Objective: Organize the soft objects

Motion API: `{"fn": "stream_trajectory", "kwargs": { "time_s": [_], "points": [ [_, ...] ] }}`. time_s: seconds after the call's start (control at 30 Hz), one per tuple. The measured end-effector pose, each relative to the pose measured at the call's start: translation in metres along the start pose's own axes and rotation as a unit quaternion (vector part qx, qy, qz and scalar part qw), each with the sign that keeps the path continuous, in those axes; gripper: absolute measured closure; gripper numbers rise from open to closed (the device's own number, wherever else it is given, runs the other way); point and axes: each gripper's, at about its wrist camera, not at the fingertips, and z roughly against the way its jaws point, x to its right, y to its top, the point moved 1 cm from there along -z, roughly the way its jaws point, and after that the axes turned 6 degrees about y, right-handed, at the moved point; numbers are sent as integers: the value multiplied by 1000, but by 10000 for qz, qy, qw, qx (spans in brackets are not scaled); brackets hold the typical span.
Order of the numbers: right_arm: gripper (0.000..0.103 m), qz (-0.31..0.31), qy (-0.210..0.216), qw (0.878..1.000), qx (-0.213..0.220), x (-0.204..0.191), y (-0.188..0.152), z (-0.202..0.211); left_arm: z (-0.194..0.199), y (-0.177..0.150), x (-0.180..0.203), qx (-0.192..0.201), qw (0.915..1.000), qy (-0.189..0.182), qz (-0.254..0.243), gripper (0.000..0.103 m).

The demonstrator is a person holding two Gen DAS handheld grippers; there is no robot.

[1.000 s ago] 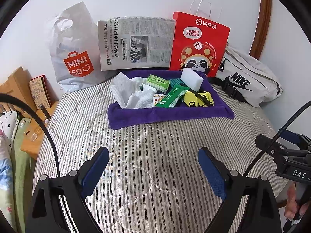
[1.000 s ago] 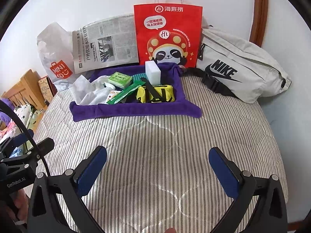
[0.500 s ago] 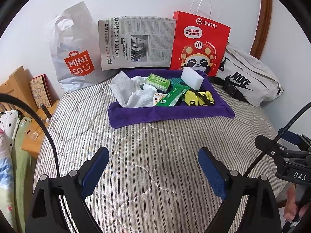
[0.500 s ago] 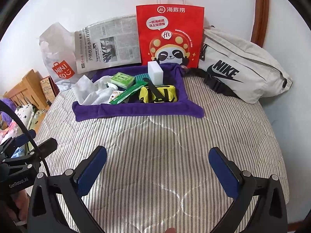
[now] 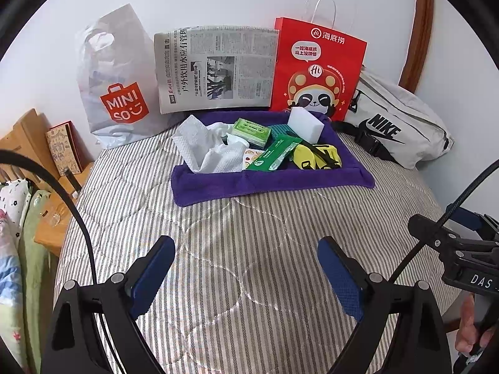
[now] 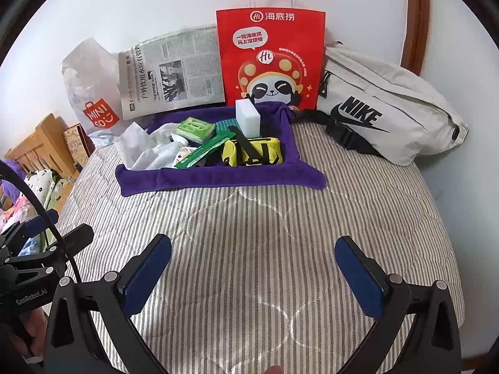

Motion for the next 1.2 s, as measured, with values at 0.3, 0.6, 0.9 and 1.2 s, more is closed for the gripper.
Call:
{"fn": "stream_trajectory", "kwargs": {
  "time_s": [0.3, 0.6, 0.9, 1.2],
  "points": [
    [0, 2, -10, 10000, -11, 0, 0, 0, 1, 0, -1, 1, 10000, 7, 1, 10],
    [0, 4, -15, 10000, -5, 0, -1, 0, 2, -1, -1, 19, 10000, -5, 9, 10],
    [0, 12, -12, 10000, -6, 1, -1, 1, 4, -1, -1, 43, 10000, -8, 11, 10],
    [0, -6, -7, 10000, 4, 1, -2, 2, 6, -1, -1, 58, 10000, -41, 0, 10]
  ]
}}
